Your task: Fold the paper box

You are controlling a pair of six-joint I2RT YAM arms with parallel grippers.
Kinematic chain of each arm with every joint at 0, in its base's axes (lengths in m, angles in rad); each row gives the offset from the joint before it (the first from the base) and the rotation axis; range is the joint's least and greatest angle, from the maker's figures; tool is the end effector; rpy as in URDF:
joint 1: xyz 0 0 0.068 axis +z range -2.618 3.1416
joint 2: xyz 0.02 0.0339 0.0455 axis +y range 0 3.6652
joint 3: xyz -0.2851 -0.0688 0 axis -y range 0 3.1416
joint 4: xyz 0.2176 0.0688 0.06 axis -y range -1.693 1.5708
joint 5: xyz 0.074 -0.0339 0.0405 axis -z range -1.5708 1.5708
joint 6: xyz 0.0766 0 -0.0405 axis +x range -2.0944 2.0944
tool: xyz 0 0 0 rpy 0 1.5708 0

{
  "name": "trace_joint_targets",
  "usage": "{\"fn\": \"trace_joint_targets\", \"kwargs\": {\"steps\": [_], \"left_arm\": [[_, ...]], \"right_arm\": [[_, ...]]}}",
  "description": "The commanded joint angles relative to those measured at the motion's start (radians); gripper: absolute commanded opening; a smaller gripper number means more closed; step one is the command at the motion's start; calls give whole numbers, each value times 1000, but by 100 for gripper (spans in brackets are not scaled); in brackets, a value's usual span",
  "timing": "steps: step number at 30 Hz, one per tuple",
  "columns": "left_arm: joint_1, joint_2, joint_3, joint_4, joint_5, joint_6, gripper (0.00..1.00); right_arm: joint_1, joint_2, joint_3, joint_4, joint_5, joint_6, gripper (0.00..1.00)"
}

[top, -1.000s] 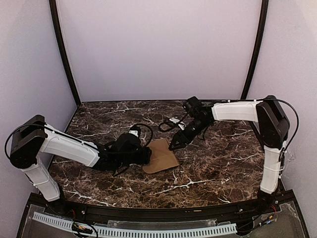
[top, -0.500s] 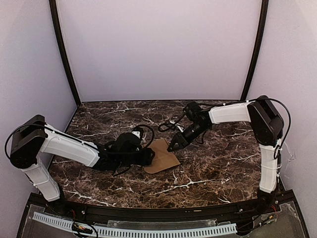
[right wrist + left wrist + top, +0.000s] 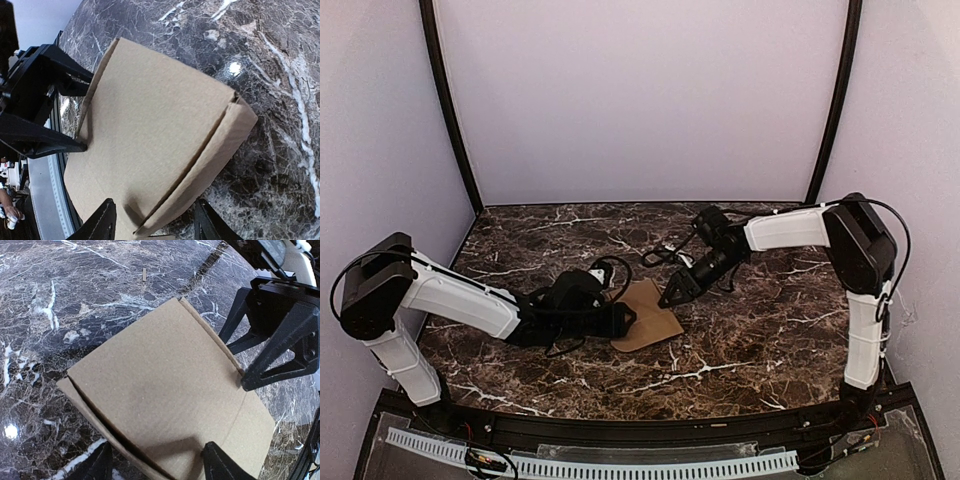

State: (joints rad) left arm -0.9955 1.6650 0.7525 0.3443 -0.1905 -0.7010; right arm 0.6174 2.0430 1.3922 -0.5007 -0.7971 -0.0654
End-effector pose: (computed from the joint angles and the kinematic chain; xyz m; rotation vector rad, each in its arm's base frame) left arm 0.2043 -0.2884 0.1816 0.2117 2.2233 -0.7759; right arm 0.3035 0.2827 0.1668 -1.1296 2.4581 1.2479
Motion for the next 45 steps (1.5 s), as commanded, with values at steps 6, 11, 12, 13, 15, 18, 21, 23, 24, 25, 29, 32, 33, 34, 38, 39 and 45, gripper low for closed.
{"fn": "trace_joint_targets", "kwargs": {"steps": [6,11,12,13,15,18,21,23,24,25,29,32,33,34,38,39,45], "left_arm": [[80,7,49,17,108,134,67],[115,-27,95,-64,142,238,71],[115,-54,97,-96,130,254,72],[116,-71,93,-109,123,281,74],[115,-129,71,-143,100,317,76],[115,-224,36,-225,9,402,77],[123,-262,18,-311,-108,440,76],[133,-269,3,-363,-171,455,73],[139,-262,4,-374,-181,457,71],[143,-254,5,-390,-195,462,70],[152,-136,54,-412,-226,497,67],[153,-70,85,-369,-189,526,66],[153,-49,97,-354,-167,528,66],[152,-41,102,-351,-156,533,66],[153,-13,123,-290,-104,542,65],[153,-4,131,-274,-96,544,65],[150,53,186,-276,14,539,63]], "right_arm": [[-4,-159,-113,10,0,-26,62],[-10,-174,-105,-36,21,-95,64],[-13,-180,-96,-45,32,-113,64],[-18,-185,-84,-58,42,-135,64],[-31,-196,-55,-84,88,-204,64],[-54,-228,-55,-59,162,-314,64],[-59,-237,-62,-16,273,-415,63],[-58,-225,-68,24,357,-464,63],[-58,-216,-68,47,390,-487,63],[-58,-204,-68,67,422,-506,63],[-46,-151,-63,140,487,-558,62],[-14,-117,-57,175,520,-575,62],[3,-106,-54,179,523,-581,62],[14,-99,-51,178,522,-584,63],[62,-74,-50,179,509,-582,63],[70,-70,-49,179,501,-576,63],[100,-71,-59,155,458,-578,64]]}}
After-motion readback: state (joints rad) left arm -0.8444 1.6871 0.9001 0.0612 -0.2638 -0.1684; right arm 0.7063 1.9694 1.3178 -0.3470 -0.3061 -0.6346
